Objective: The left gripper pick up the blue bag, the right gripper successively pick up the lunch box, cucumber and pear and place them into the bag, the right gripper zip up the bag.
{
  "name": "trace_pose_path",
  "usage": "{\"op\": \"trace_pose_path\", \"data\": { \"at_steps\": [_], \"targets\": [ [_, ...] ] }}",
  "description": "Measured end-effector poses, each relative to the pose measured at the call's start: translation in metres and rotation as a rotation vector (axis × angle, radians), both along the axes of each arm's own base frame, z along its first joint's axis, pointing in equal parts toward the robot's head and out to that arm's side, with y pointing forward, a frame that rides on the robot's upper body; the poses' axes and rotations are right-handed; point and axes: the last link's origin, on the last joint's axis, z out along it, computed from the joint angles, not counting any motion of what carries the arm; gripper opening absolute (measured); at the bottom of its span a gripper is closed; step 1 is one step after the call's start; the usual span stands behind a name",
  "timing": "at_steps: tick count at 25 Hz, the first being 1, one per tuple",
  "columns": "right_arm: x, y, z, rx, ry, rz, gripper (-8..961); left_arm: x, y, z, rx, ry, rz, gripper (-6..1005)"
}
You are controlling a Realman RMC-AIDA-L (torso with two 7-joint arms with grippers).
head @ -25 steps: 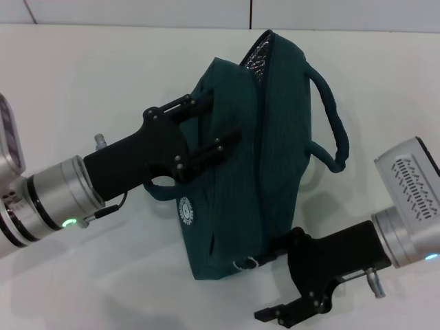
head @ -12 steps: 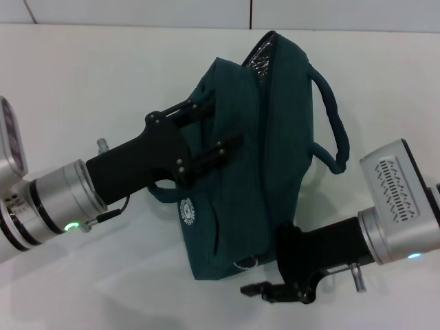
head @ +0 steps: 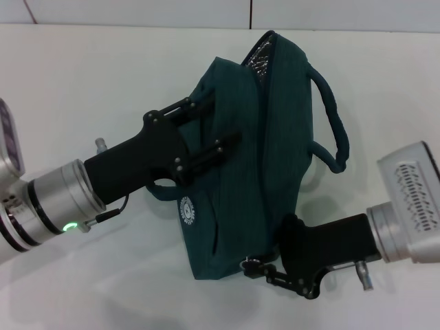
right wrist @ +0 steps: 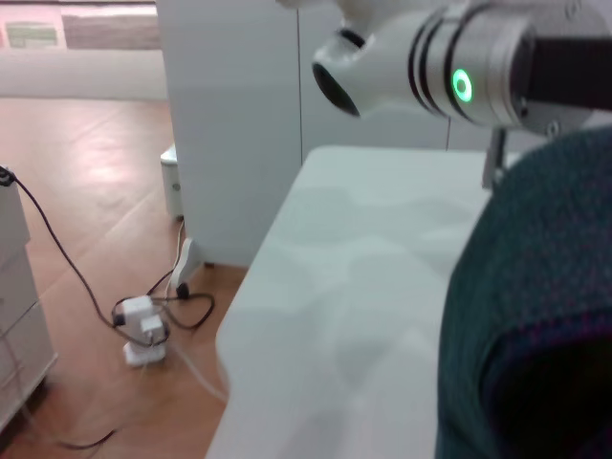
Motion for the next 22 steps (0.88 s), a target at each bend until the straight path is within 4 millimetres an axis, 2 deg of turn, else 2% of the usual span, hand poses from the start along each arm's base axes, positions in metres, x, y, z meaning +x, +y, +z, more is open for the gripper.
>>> {"op": "trace_pose_path", "data": {
  "at_steps": [2,10,18,22],
  "targets": [
    [0.002,0.000,0.003,0.017,0.019,0.007,57,0.000,-0.001,0.001,0.002,-0.005,0.000,622],
    [0.003,0.000,0.011,0.050,0.080,0.046,43,0.001,-0.001,0.002,0.006,-0.015,-0.005,622],
    [0.003,-0.002,0.034,0.073,0.194,0.090,31,0.005,0.001,0.010,0.037,-0.060,-0.020,622],
    [0.004,-0.002,0.036,0.104,0.218,0.100,34,0.003,0.000,0.011,0.042,-0.062,-0.011,622]
  ]
}}
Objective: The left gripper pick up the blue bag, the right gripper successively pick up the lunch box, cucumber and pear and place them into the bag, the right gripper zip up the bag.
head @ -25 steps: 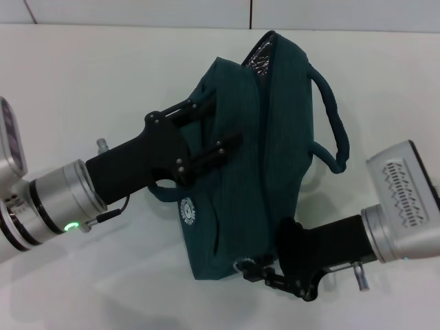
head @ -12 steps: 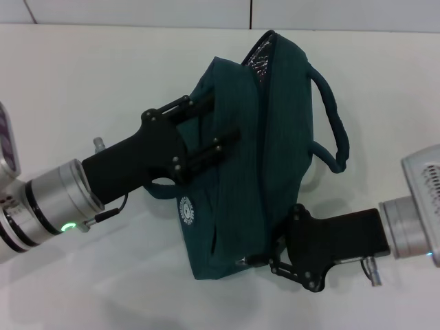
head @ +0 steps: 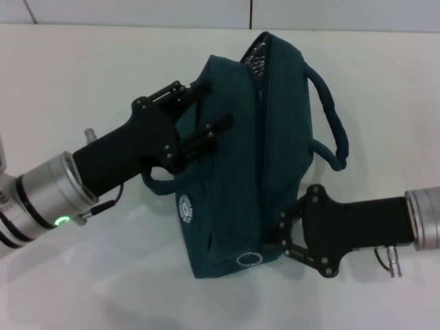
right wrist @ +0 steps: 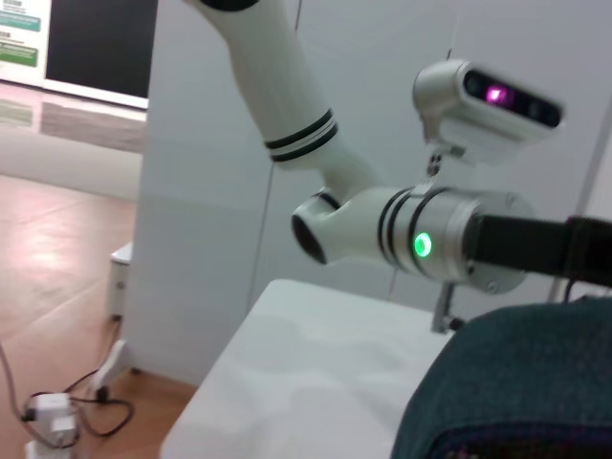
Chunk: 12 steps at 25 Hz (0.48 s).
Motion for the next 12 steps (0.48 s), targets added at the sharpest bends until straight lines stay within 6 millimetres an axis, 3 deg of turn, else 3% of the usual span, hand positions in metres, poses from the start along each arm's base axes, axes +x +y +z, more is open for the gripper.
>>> {"op": "trace_pose_path", "data": {
  "at_steps": [7,12],
  "targets": [
    [-0.006,0.001,0.005,0.076,0.076,0.073,39,-0.008,0.000,0.015,0.082,-0.092,0.074,630],
    [-0.013,0.003,0.005,0.117,0.115,0.114,43,-0.017,-0.021,0.025,0.110,-0.143,0.068,631]
  ]
}}
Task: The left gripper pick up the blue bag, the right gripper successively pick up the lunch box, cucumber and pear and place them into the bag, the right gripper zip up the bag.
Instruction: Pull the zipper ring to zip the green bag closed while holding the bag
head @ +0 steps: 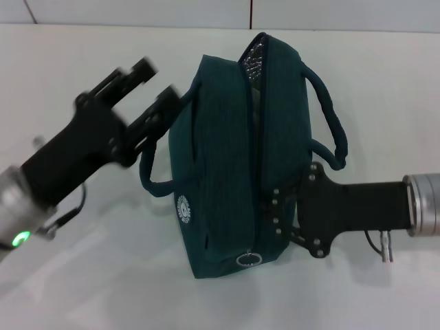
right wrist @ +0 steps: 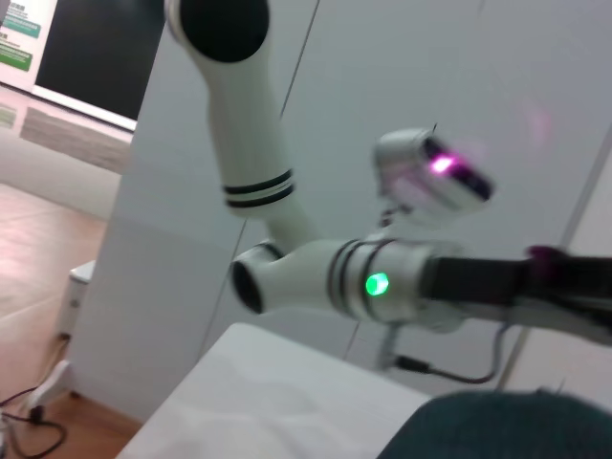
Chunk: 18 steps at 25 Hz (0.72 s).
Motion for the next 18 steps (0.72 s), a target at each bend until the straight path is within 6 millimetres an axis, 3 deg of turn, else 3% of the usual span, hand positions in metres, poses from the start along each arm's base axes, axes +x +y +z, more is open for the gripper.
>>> {"op": "trace_pose_path", "data": {
  "at_steps": [7,12,18],
  "targets": [
    [-0.016,0.009,0.005,0.063,0.074,0.059,48,-0.028,-0.051,0.007,0.039,0.000,0.048,630],
    [-0.030,0.017,0.006,0.061,0.076,0.102,52,-0.042,-0.080,0.001,0.056,0.046,0.098,630],
    [-0.026,0.019,0.011,0.087,0.103,0.063,56,-0.041,-0.084,-0.004,0.056,0.064,0.084,631]
  ]
}}
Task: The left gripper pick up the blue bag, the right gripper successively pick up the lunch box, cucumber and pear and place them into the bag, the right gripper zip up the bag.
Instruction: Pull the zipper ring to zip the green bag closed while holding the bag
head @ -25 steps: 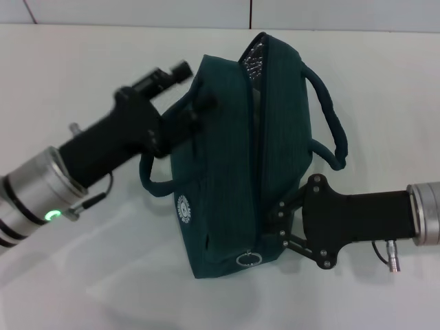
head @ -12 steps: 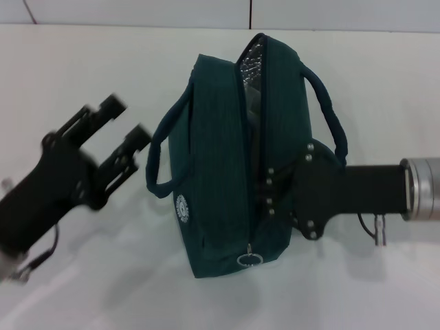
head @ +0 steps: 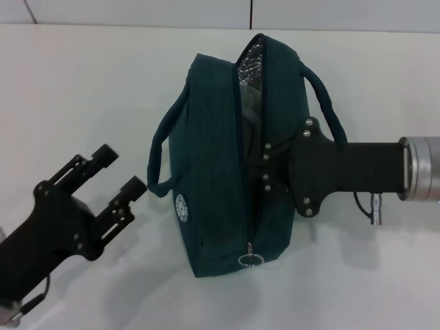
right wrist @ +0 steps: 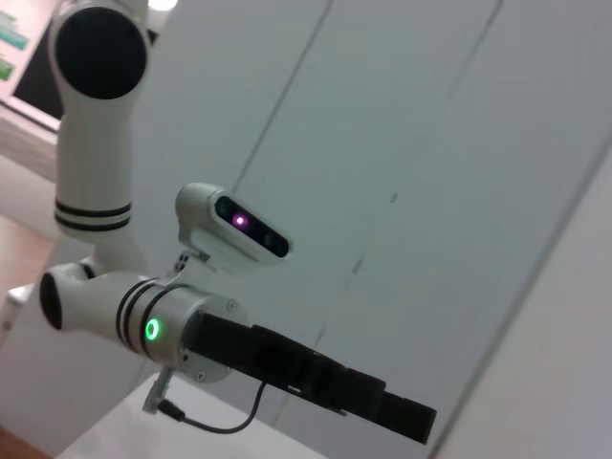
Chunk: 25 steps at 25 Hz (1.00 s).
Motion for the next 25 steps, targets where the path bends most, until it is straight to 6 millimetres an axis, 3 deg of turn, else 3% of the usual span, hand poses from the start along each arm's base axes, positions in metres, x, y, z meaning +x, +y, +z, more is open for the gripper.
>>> {"op": "trace_pose_path", "data": {
  "at_steps": [10,19,25],
  "targets": [
    [0.014,-0.002,0.006,-0.082,0.014,-0.184,64,0.027,0.060,0.008,-0.168,-0.057,-0.103,631],
    [0.046,-0.021,0.025,-0.305,-0.122,-0.315,385,0.039,0.097,-0.004,-0.195,0.001,-0.067,631],
    [0.053,-0.026,-0.004,-0.367,-0.263,-0.404,414,0.044,0.111,-0.008,-0.193,0.032,-0.053,630]
  ]
}}
